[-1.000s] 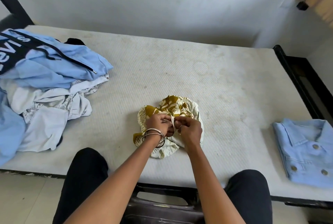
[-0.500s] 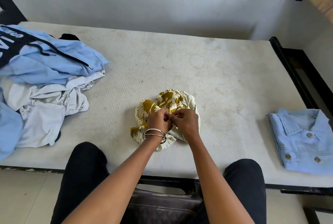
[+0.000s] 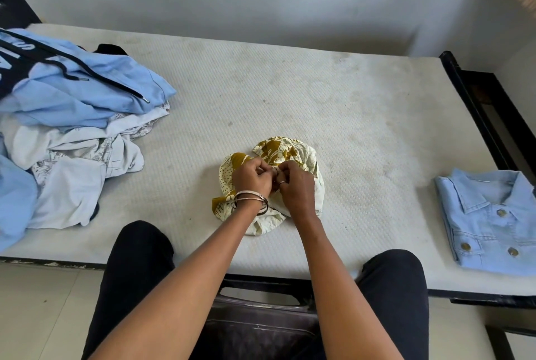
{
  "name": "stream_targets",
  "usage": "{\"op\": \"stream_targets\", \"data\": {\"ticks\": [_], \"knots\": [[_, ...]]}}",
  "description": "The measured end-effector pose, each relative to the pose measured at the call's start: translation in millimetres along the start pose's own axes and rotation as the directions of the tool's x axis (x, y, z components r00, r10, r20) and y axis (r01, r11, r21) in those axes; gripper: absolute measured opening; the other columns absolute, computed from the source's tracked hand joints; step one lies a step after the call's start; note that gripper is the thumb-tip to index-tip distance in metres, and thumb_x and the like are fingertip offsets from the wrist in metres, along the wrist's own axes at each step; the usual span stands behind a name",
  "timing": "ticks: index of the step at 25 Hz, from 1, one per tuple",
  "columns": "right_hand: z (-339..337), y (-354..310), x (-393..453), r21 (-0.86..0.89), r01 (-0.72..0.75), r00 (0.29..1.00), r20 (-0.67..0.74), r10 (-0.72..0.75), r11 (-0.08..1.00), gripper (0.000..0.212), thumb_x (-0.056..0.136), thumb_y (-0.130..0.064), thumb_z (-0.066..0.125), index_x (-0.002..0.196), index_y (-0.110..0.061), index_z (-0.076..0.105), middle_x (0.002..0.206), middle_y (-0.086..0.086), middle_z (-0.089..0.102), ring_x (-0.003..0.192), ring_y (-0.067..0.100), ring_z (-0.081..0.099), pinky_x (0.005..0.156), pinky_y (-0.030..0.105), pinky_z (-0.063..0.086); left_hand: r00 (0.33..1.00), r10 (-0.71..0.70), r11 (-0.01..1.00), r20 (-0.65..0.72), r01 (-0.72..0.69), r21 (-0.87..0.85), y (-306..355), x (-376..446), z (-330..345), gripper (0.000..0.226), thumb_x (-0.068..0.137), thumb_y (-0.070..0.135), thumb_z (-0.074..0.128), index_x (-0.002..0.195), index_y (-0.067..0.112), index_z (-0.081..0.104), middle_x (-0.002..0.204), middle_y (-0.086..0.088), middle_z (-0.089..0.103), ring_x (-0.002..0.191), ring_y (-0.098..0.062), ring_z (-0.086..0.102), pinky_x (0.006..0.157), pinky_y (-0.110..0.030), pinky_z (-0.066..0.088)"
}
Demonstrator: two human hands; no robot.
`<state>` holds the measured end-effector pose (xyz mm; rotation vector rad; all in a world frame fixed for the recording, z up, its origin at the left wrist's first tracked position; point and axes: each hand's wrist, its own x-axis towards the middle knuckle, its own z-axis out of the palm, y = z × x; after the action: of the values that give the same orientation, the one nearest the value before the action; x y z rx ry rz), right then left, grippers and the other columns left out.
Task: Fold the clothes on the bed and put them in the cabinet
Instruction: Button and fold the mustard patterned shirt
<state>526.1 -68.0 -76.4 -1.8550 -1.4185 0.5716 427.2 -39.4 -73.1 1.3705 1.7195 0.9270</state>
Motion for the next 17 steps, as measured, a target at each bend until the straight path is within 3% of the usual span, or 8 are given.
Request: {"op": "stream_targets", "data": {"ticks": [2, 3, 5, 7, 11, 13, 15, 17], "knots": [[-2.2, 4.1, -0.1, 0.11, -0.08, 0.997, 0.0, 0.08, 0.991, 0.018, 0.088, 0.001, 0.061, 0.105, -0.004, 0.066, 0.083, 0.013, 0.071, 0.078, 0.027, 0.066, 0.067, 0.04, 0.05, 0.975, -0.183, 0.97, 0.124, 0.2, -0.142, 5.6, 5.6, -4.5, 0.008, 0.074, 0.008, 0.076, 0.07, 0.012, 0.071, 0.071, -0.009, 0.072, 0.06, -0.025, 0.069, 0.058, -0.039, 0.059], [-4.1, 5.2, -1.2, 0.164, -0.104, 0.995, 0.017, 0.102, 0.981, 0.022, 0.088, -0.001, 0.062, 0.109, -0.008, 0.065, 0.082, 0.009, 0.07, 0.077, 0.023, 0.065, 0.069, 0.037, 0.05, 0.932, -0.279, 0.913, 0.232, 0.332, -0.236, 8.4, 7.6, -9.2, 0.002, 0.078, 0.008, 0.073, 0.077, 0.008, 0.072, 0.074, -0.012, 0.072, 0.058, -0.026, 0.067, 0.057, -0.04, 0.059], [-9.6, 6.7, -5.0, 0.239, -0.116, 0.991, 0.099, 0.095, 0.964, 0.03, 0.09, -0.009, 0.065, 0.119, -0.017, 0.063, 0.08, 0.003, 0.066, 0.076, 0.014, 0.062, 0.071, 0.026, 0.049, 0.85, -0.352, 0.832, 0.392, 0.476, -0.285, 10.8, 12.0, -17.6, 0.011, 0.087, 0.01, 0.065, 0.089, 0.0, 0.07, 0.075, -0.015, 0.069, 0.057, -0.025, 0.063, 0.06, -0.037, 0.056], [-15.1, 5.0, -5.9, 0.229, -0.111, 0.978, 0.196, 0.066, 0.967, 0.03, 0.089, -0.019, 0.07, 0.119, -0.02, 0.066, 0.075, -0.004, 0.061, 0.069, 0.007, 0.057, 0.067, 0.02, 0.047, 0.853, -0.29, 0.874, 0.433, 0.421, -0.244, 11.9, 13.0, -22.1, 0.016, 0.09, 0.017, 0.065, 0.09, 0.003, 0.071, 0.077, -0.012, 0.07, 0.067, -0.025, 0.066, 0.069, -0.037, 0.056], [-36.5, -25.7, 18.3, 0.127, -0.123, 0.977, 0.19, 0.097, 0.984, 0.011, 0.083, -0.011, 0.074, 0.094, -0.014, 0.074, 0.063, -0.001, 0.065, 0.056, 0.014, 0.06, 0.058, 0.032, 0.052, 0.896, -0.028, 0.958, 0.444, 0.151, -0.245, -1.2, 9.0, -27.4, 0.017, 0.085, 0.033, 0.071, 0.094, 0.019, 0.066, 0.087, 0.002, 0.069, 0.082, -0.014, 0.065, 0.076, -0.027, 0.054], [-57.3, -63.3, 39.5, 0.241, -0.104, 0.984, 0.166, 0.064, 0.965, 0.012, 0.081, 0.0, 0.07, 0.084, -0.01, 0.074, 0.06, 0.005, 0.068, 0.053, 0.024, 0.066, 0.05, 0.035, 0.055, 0.882, 0.007, 0.999, 0.472, -0.021, 0.024, -21.9, 15.5, -33.2, 0.045, 0.073, 0.048, 0.077, 0.108, 0.023, 0.063, 0.095, 0.003, 0.069, 0.087, -0.015, 0.064, 0.078, -0.031, 0.052], [-78.8, -99.3, 66.8, 0.428, -0.096, 0.993, 0.098, 0.059, 0.899, 0.021, 0.081, 0.011, 0.059, 0.077, -0.006, 0.071, 0.055, 0.005, 0.068, 0.046, 0.024, 0.065, 0.042, 0.028, 0.05, 0.925, -0.009, 0.946, 0.379, -0.115, 0.302, -44.7, 22.5, -42.8, 0.049, 0.072, 0.056, 0.073, 0.107, 0.021, 0.067, 0.091, -0.002, 0.072, 0.088, -0.024, 0.067, 0.077, -0.033, 0.052], [-88.6, -127.9, 100.2, 0.557, -0.066, 0.998, 0.02, 0.067, 0.828, 0.023, 0.079, 0.013, 0.053, 0.075, -0.003, 0.069, 0.058, 0.006, 0.069, 0.047, 0.025, 0.066, 0.044, 0.028, 0.051, 0.983, -0.041, 0.963, 0.18, -0.009, 0.269, -56.5, 26.3, -53.3, 0.023, 0.084, 0.038, 0.069, 0.086, 0.016, 0.066, 0.071, -0.003, 0.067, 0.08, -0.032, 0.066, 0.064, -0.027, 0.043]]}}
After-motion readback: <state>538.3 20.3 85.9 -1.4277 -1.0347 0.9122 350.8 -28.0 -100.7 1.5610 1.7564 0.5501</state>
